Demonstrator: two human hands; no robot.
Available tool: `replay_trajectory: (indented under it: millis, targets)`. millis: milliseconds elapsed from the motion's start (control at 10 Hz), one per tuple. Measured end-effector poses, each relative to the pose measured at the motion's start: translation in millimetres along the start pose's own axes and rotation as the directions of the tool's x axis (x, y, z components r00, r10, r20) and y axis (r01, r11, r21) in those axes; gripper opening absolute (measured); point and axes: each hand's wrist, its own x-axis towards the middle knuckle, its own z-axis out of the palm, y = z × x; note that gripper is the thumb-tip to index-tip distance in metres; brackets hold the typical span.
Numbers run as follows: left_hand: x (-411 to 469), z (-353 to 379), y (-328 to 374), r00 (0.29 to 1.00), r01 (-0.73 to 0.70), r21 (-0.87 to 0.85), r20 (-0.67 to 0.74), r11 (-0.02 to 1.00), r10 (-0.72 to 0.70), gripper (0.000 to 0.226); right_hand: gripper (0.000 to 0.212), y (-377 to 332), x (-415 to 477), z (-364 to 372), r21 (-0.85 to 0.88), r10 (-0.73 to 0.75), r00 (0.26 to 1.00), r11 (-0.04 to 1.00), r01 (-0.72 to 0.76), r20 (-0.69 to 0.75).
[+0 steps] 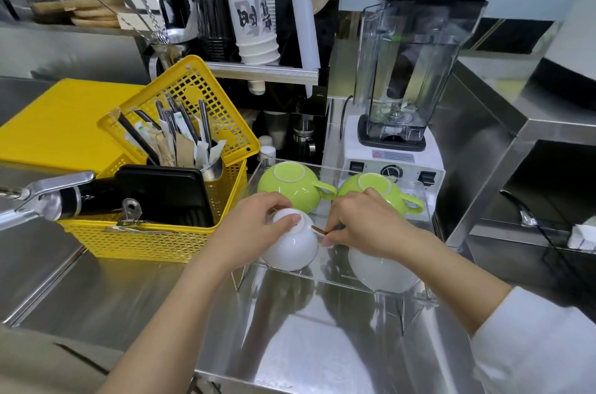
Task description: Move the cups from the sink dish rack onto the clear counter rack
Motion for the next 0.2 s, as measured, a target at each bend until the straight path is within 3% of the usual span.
replay_trajectory:
  millis: [200]
  targets:
    - [0.0,0.1,1.3,1.0,0.02,-0.003,-0.005,1.0,-0.02,0.025,0.025,2.3,-2.5,1.4,0.0,0.014,0.999,1.0,-0.014,0.031]
